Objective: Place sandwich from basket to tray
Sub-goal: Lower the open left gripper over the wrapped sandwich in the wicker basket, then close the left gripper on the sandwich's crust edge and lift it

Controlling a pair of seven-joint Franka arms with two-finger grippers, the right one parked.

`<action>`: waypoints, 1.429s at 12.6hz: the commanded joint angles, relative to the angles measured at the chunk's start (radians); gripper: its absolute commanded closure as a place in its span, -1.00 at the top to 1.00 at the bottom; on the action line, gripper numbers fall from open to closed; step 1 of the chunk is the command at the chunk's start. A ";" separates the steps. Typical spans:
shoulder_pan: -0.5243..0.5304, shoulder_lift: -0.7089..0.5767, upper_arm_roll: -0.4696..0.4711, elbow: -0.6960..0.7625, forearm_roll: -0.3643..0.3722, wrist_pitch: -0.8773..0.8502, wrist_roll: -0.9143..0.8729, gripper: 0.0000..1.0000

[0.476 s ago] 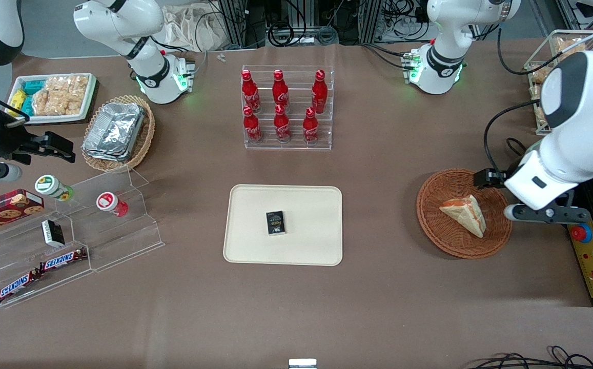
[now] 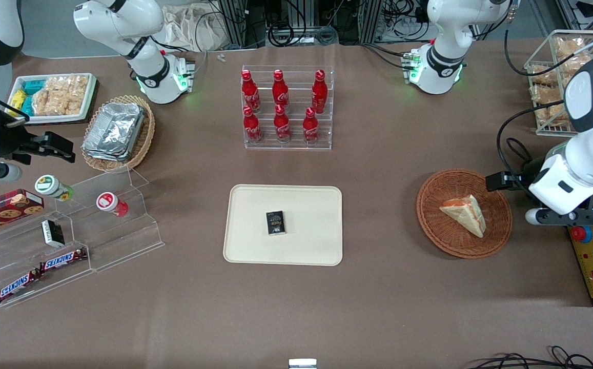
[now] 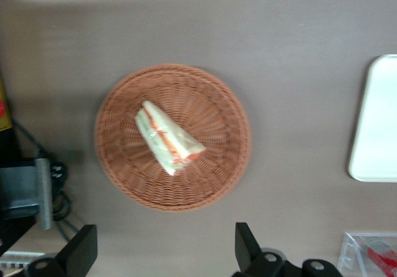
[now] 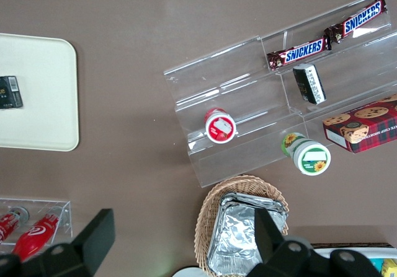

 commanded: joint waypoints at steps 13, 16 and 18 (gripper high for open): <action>0.070 0.073 0.006 -0.566 0.063 0.700 -0.643 1.00; 0.071 0.099 0.006 -0.600 0.063 0.738 -0.655 1.00; 0.074 0.132 0.006 -0.591 0.062 0.748 -0.719 0.93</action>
